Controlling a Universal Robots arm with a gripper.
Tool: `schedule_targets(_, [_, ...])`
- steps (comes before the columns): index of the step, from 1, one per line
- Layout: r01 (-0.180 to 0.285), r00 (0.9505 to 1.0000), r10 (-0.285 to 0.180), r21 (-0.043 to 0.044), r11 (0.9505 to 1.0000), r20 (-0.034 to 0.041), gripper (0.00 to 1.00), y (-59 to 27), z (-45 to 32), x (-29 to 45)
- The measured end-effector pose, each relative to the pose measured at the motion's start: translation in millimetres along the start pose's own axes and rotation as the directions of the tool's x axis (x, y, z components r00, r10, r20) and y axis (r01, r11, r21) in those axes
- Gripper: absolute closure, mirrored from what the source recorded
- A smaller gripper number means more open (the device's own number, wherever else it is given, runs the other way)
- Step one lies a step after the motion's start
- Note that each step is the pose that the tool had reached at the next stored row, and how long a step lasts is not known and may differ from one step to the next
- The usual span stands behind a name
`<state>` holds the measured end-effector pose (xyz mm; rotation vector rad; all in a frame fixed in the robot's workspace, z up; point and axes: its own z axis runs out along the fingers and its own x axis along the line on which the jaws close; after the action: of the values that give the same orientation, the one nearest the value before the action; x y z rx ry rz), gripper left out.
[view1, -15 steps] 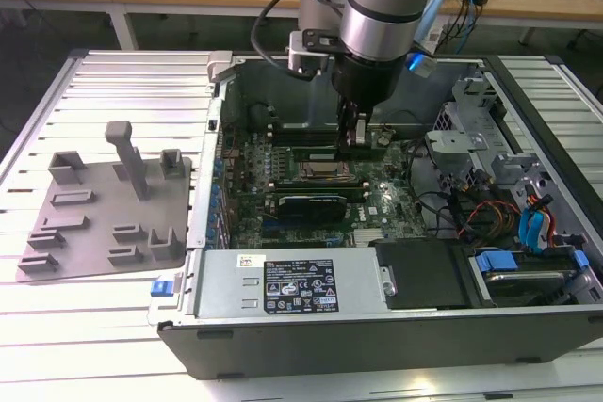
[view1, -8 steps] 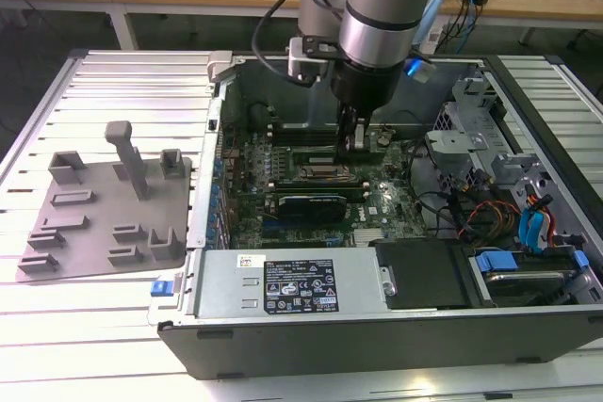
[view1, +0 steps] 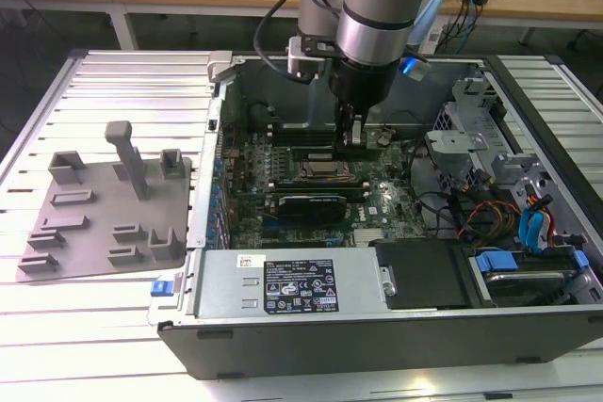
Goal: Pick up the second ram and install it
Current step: 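Insert the second ram into the second slot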
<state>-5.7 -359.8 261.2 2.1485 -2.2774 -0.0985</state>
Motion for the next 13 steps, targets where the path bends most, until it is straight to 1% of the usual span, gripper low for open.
schedule_targets(8, [0.0, 1.0, 0.0, 0.0, 1.0, -0.0002, 0.89, -0.3, 7.4, -0.3])
schedule_targets(11, [0.0, 1.0, 0.0, -0.0001, 1.0, -0.0004, 0.89, -0.4, 12.3, -1.5])
schedule_targets(13, [0.0, 1.0, 0.0, 0.0, 1.0, -0.0002, 0.89, 1.4, 15.0, -2.2])
